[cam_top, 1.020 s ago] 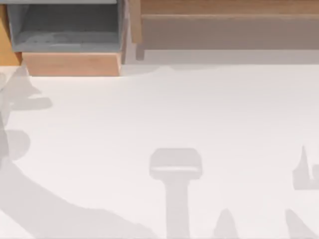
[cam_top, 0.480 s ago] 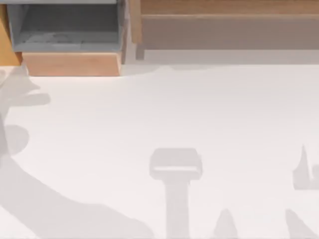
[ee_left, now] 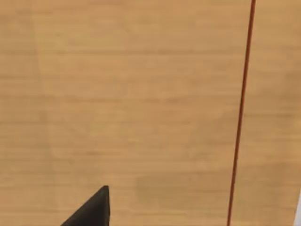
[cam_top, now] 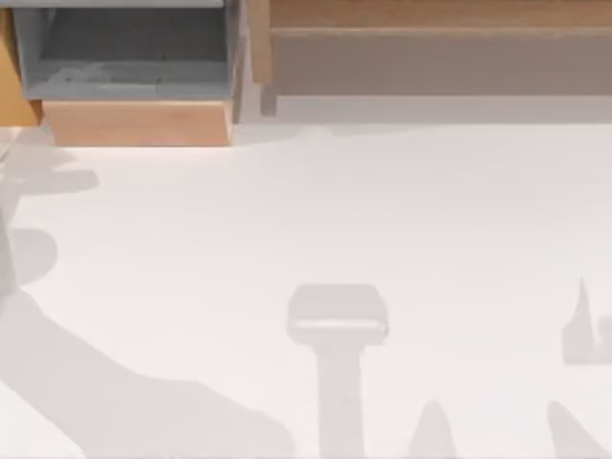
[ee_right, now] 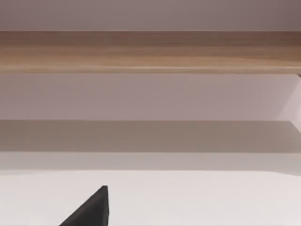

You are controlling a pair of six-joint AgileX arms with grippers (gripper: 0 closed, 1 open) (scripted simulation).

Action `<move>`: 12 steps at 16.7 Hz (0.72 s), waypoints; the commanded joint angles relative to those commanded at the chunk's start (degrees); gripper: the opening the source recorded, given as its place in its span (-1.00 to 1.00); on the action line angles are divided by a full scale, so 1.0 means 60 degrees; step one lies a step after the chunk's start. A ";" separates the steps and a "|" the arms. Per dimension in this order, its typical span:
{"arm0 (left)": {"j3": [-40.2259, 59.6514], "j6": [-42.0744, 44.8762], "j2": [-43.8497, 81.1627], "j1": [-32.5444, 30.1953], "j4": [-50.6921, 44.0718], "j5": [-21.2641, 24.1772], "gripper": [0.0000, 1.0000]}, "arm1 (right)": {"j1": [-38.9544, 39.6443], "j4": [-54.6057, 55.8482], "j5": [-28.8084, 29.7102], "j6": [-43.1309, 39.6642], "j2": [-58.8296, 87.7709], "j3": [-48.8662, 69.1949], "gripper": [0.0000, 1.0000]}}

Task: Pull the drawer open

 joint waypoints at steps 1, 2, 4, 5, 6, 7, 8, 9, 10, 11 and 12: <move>0.0000 0.0000 0.0000 0.0000 0.0000 0.0000 0.70 | 0.0000 0.0000 0.0000 0.0000 0.0000 0.0000 1.00; 0.0000 0.0000 0.0000 0.0000 0.0000 0.0000 0.55 | 0.0000 0.0000 0.0000 0.0000 0.0000 0.0000 1.00; 0.0000 0.0000 0.0000 0.0000 0.0000 0.0000 0.25 | 0.0000 0.0000 0.0000 0.0000 0.0000 0.0000 1.00; 0.0000 0.0000 0.0000 0.0000 0.0000 0.0000 0.10 | 0.0000 0.0000 0.0000 0.0000 0.0000 0.0000 1.00; 0.0000 0.0000 0.0000 0.0000 0.0000 0.0000 -0.06 | 0.0000 0.0000 0.0000 0.0000 0.0000 0.0000 1.00; 0.0000 0.0000 0.0000 0.0000 0.0000 0.0000 -0.21 | 0.0000 0.0000 0.0000 0.0000 0.0000 0.0000 1.00; 0.0000 0.0000 0.0000 0.0000 0.0000 0.0000 -0.36 | 0.0000 0.0000 0.0000 0.0000 0.0000 0.0000 1.00; 0.0000 0.0000 0.0000 0.0000 0.0000 0.0000 -0.51 | 0.0000 0.0000 0.0000 0.0000 0.0000 0.0000 1.00; 0.0000 0.0000 0.0000 0.0000 0.0000 0.0000 -0.66 | 0.0000 0.0000 0.0000 0.0000 0.0000 0.0000 1.00; 0.0000 0.0000 0.0000 0.0000 0.0000 0.0000 -0.81 | 0.0000 0.0000 0.0000 0.0000 0.0000 0.0000 1.00; 0.0000 0.0000 0.0000 0.0000 0.0000 0.0000 -0.96 | 0.0000 0.0000 0.0000 0.0000 0.0000 0.0000 1.00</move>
